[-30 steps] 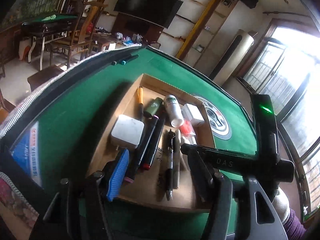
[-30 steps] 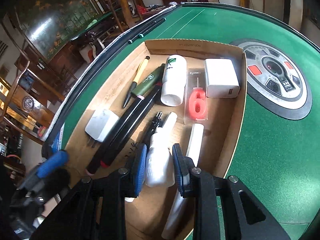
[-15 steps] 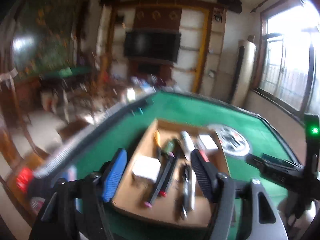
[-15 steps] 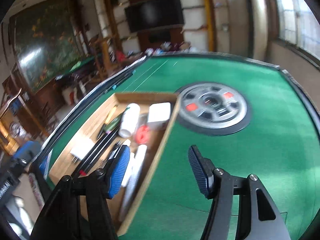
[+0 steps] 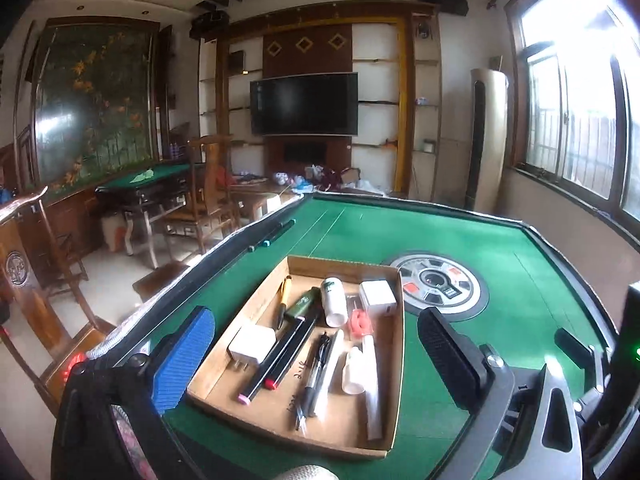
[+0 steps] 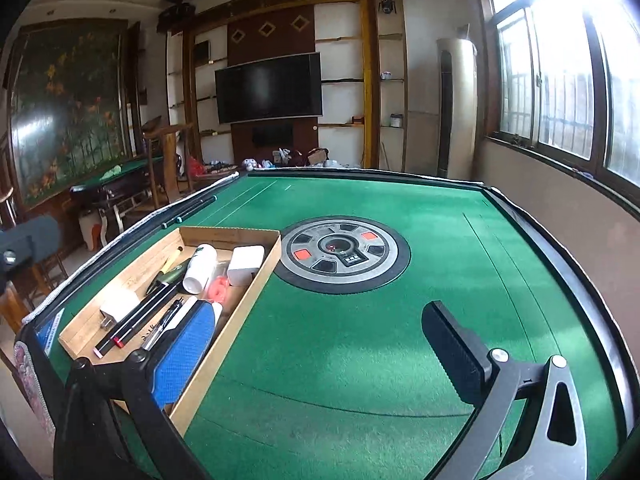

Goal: Organize rigid objects

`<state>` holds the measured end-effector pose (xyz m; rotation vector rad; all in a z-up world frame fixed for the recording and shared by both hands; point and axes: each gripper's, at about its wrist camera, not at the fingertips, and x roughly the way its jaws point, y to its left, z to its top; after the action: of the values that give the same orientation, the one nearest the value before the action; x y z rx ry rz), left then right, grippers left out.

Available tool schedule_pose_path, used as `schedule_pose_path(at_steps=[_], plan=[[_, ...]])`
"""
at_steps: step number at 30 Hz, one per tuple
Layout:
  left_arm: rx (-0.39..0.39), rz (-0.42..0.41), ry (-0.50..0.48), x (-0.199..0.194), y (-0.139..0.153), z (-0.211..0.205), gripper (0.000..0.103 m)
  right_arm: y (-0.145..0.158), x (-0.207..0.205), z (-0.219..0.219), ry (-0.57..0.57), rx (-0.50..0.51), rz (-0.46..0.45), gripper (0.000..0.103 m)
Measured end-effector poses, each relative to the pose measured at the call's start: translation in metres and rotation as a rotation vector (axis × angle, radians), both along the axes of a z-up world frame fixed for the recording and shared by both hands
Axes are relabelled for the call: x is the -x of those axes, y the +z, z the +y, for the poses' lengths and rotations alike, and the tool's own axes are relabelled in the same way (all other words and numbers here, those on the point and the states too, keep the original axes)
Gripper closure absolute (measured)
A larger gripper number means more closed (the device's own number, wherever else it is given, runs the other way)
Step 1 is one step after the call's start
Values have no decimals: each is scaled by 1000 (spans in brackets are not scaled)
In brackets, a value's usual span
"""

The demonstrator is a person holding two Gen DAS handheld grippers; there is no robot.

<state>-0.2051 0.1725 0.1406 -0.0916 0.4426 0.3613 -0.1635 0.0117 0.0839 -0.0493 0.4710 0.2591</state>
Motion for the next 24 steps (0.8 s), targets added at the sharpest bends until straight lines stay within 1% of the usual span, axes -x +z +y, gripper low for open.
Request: schedule_pose_path(at_steps=[2,5,7,13,19,24], plan=[[-31,27,41,-1,-4,-5,1,-3,3,0,17,6,4,0],[-5,60,51,-5,-12,-5,1,-6,12,4,38,35,2,0],[13,79,50,-8,-17,-2,1,-6,21,5,48,38,-8,0],[40,111,55,-7,-26,5,1,-3,33,14,64,66,-36,0],[91,152,49,-8,-34,15,1,-5,33,20,63,76,-21,0],[113,160,63,-10,-41,26,1,-4,35,21,46,70,-24,0]])
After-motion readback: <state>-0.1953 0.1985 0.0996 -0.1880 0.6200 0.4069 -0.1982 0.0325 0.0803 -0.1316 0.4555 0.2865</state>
